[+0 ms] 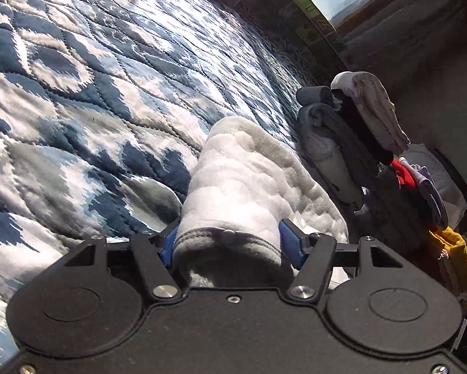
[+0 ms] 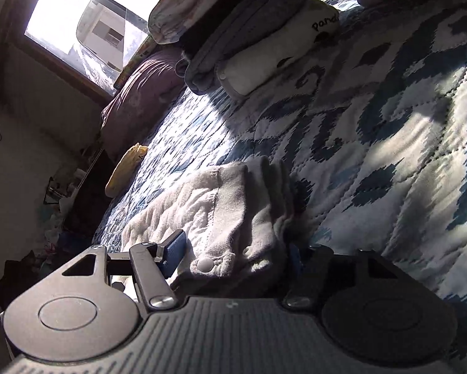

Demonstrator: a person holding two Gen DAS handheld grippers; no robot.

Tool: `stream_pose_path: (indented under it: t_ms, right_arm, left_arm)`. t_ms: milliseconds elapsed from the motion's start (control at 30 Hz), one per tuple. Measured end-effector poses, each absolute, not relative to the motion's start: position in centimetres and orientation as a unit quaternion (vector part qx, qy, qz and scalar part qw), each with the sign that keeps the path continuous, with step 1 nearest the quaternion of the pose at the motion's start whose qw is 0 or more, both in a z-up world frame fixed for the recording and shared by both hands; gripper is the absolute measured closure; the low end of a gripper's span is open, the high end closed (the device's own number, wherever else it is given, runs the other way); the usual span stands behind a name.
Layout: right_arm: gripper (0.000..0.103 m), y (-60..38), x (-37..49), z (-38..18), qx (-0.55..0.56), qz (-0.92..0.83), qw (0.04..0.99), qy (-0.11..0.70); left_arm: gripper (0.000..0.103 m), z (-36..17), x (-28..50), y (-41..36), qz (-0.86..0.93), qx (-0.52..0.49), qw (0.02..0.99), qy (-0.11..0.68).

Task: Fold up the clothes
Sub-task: 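Grasp the folded garment's ends with both grippers and lift it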

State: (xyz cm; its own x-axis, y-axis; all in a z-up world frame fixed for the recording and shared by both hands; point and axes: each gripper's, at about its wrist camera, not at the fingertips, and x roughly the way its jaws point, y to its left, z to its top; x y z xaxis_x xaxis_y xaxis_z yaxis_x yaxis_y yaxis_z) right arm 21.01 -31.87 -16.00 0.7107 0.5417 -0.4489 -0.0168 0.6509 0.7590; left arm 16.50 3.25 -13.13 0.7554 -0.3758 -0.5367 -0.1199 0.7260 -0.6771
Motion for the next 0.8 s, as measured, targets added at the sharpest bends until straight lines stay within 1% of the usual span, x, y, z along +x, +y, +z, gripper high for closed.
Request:
stream_pose_path:
  t_ms: [67,133,167,267,300,333,367,400,433,533,600,733,767,800]
  right_arm:
    - [0.06,-32.2,20.8,-16.1,0.397,0.164,0.835,0.343]
    - [0.067,-32.4,19.8,-14.6,0.396,0.171,0.837,0.337]
    - [0.068,-32.4,19.2,-13.6,0.392,0.178,0.838,0.336]
    - [0.069,-33.3,16.6,-11.6,0.415,0.194,0.818,0.348]
    - [0.069,-33.4,15.7,-11.5,0.41,0.185,0.818,0.359]
    - [0.064,-33.2,15.0,-12.0,0.388,0.173,0.826,0.37]
    - [0.047,-33.0,14.3,-12.6,0.363,0.161,0.835,0.381]
    - [0.034,-33.0,13.8,-13.6,0.358,0.151,0.835,0.389]
    - [0.025,-33.5,13.0,-14.6,0.379,0.155,0.829,0.381]
    - [0.019,-34.4,11.7,-15.4,0.418,0.167,0.819,0.356]
    - [0.019,-34.2,11.9,-15.5,0.413,0.17,0.82,0.358]
    - [0.02,-34.0,12.6,-16.0,0.435,0.168,0.812,0.35]
    - [0.027,-33.7,12.8,-16.1,0.432,0.169,0.812,0.354]
    - [0.038,-33.4,13.1,-16.1,0.427,0.171,0.812,0.359]
  left_arm:
    - [0.06,-13.0,15.8,3.7,-0.075,-0.384,0.857,0.336]
    - [0.067,-11.7,14.7,3.7,-0.079,-0.385,0.86,0.326]
    - [0.068,-10.9,14.1,3.6,-0.083,-0.389,0.858,0.326]
    - [0.068,-8.9,11.2,4.0,-0.099,-0.407,0.848,0.323]
    - [0.067,-8.8,10.3,3.9,-0.107,-0.406,0.847,0.327]
    - [0.059,-9.2,9.5,3.9,-0.114,-0.403,0.844,0.336]
    - [0.043,-10.0,9.1,4.0,-0.116,-0.402,0.837,0.352]
    - [0.037,-11.0,8.6,4.1,-0.111,-0.408,0.829,0.366]
    - [0.035,-11.8,8.0,4.4,-0.101,-0.418,0.822,0.373]
    - [0.034,-13.5,6.2,5.7,-0.104,-0.47,0.798,0.363]
    - [0.033,-13.6,6.0,5.9,-0.104,-0.481,0.792,0.361]
    - [0.024,-13.4,6.6,5.1,-0.099,-0.475,0.791,0.372]
    - [0.025,-13.3,6.7,4.9,-0.095,-0.473,0.792,0.375]
    - [0.027,-13.2,6.8,4.6,-0.09,-0.469,0.794,0.376]
